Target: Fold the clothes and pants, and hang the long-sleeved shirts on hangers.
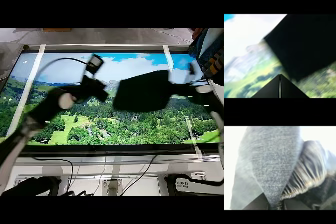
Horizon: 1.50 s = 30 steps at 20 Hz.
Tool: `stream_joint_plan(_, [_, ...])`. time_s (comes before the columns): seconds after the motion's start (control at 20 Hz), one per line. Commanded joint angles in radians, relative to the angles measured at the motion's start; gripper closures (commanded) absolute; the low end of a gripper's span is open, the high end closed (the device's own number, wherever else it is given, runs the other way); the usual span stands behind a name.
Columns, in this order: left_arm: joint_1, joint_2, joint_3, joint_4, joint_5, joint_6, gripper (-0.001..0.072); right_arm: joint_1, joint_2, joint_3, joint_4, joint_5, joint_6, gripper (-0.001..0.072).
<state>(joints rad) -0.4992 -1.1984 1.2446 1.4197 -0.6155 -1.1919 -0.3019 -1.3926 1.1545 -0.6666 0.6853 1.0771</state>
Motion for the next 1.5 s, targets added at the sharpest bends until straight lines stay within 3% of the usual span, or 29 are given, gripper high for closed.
stream_joint_plan(0.0, [0.186, 0.136, 0.000, 0.200, -0.271, -0.121, 0.0678, -0.261, 0.122, 0.000, -0.124, -0.001, 0.208, 0.0688])
stream_joint_plan(0.1, [0.274, 0.203, 0.000, 0.200, -0.342, -0.174, 0.0678, -0.415, 0.148, 0.000, -0.240, 0.081, 0.385, 0.0688])
stream_joint_plan(0.35, [0.360, 0.295, 0.000, 0.200, -0.389, -0.182, 0.0677, -0.702, 0.152, -0.014, -0.706, 0.525, 0.578, 0.0688])
stream_joint_plan(0.45, [0.360, 0.295, 0.000, 0.200, -0.389, -0.181, 0.0678, -0.770, 0.152, -0.039, -0.810, 0.643, 0.591, 0.0688])
stream_joint_plan(0.6, [0.360, 0.285, 0.000, 0.200, -0.389, -0.181, 0.0677, -0.822, 0.152, -0.061, -0.832, 0.696, 0.578, 0.0685])
stream_joint_plan(0.65, [0.360, 0.285, 0.000, 0.200, -0.388, -0.181, 0.0677, -0.826, 0.152, -0.061, -0.829, 0.686, 0.580, 0.0539])
stream_joint_plan(0.7, [0.360, 0.286, 0.000, 0.200, -0.388, -0.181, 0.0677, -0.826, 0.152, -0.061, -0.822, 0.680, 0.580, 0.0161])
stream_joint_plan(0.75, [0.360, 0.286, 0.000, 0.200, -0.389, -0.181, 0.0678, -0.821, 0.152, -0.061, -0.805, 0.684, 0.579, 0.0010])
stream_joint_plan(0.8, [0.360, 0.286, 0.000, 0.200, -0.388, -0.181, 0.0678, -0.817, 0.152, -0.061, -0.784, 0.684, 0.579, 0.0009])
stream_joint_plan(1.0, [0.360, 0.286, 0.000, 0.200, -0.388, -0.181, 0.0677, -0.775, 0.165, -0.004, -0.748, 0.717, 0.611, 0.0018])
stream_joint_plan(1.05, [0.360, 0.286, 0.000, 0.200, -0.388, -0.181, 0.0677, -0.764, 0.175, 0.034, -0.748, 0.723, 0.617, 0.0049])
stream_joint_plan(1.2, [0.360, 0.286, 0.000, 0.200, -0.388, -0.181, 0.0677, -0.697, 0.223, 0.146, -0.732, 0.703, 0.623, 0.0576])
stream_joint_plan(1.3, [0.360, 0.286, 0.000, 0.200, -0.389, -0.181, 0.0678, -0.606, 0.249, 0.193, -0.678, 0.665, 0.621, 0.0687])
stream_joint_plan(1.45, [0.360, 0.286, 0.000, 0.200, -0.388, -0.181, 0.0677, -0.393, 0.277, 0.258, -0.608, 0.615, 0.513, 0.0686])
